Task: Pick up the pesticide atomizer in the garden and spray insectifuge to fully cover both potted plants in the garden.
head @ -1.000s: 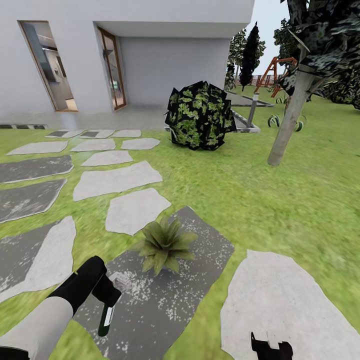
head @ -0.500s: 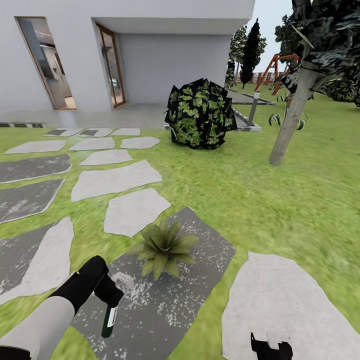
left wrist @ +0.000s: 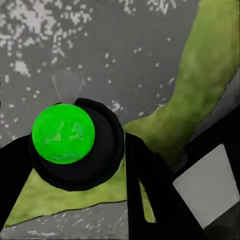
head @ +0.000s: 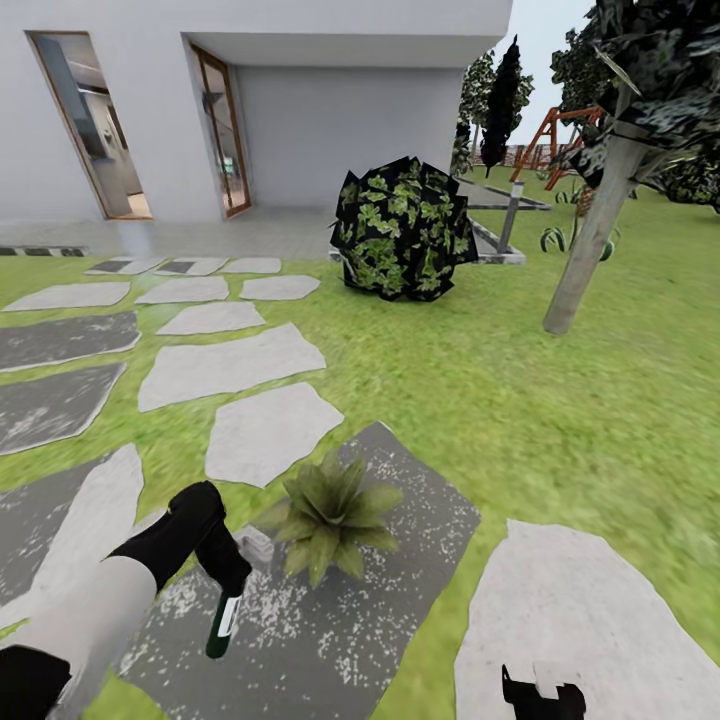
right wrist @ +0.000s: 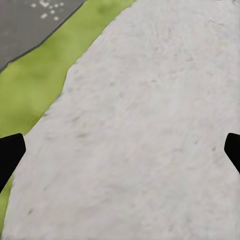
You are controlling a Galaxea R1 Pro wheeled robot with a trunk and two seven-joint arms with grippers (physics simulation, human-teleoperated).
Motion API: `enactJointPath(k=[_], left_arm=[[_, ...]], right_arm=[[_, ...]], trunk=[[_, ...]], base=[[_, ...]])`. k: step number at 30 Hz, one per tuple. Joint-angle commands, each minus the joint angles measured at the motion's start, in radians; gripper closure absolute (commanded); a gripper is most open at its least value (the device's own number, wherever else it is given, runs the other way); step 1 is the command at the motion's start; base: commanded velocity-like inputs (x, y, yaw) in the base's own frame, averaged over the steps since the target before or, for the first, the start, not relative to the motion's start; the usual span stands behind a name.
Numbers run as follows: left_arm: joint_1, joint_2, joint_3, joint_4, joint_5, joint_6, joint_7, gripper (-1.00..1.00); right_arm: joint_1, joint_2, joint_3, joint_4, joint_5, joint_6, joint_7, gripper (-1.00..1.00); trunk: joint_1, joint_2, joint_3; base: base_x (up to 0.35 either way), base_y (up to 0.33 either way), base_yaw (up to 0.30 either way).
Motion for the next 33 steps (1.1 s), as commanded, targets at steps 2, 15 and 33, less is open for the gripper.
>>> enactJointPath(k=[2, 15, 33], left_arm=[[-0.013, 0.001, -0.004, -0.001, -0.023, 0.008, -0.030, 1.00], [-0.008, -0.012, -0.009, 0.000, -0.035, 0.007, -0.044, 1.00], [0.009, 0.023, -0.008, 0.017, -0.035, -0.008, -0.037, 1.00]], right_arm=[[-0.001, 0.000, -0.006, 0.002, 0.011, -0.004, -0.005, -1.00], [-0.001, -0.002, -0.006, 0.002, 0.012, -0.004, -0.001, -1.00], [0.000, -0.002, -0.006, 0.002, 0.012, -0.004, -0.003, -1.00]], trunk=[[0.000, 0.000, -0.001], [0.000, 0.000, -0.001], [0.000, 0.000, -0.001]], base=[[0.004, 0.001, 0.000], [0.226, 0.000, 0.000], [0.038, 0.063, 0.000]])
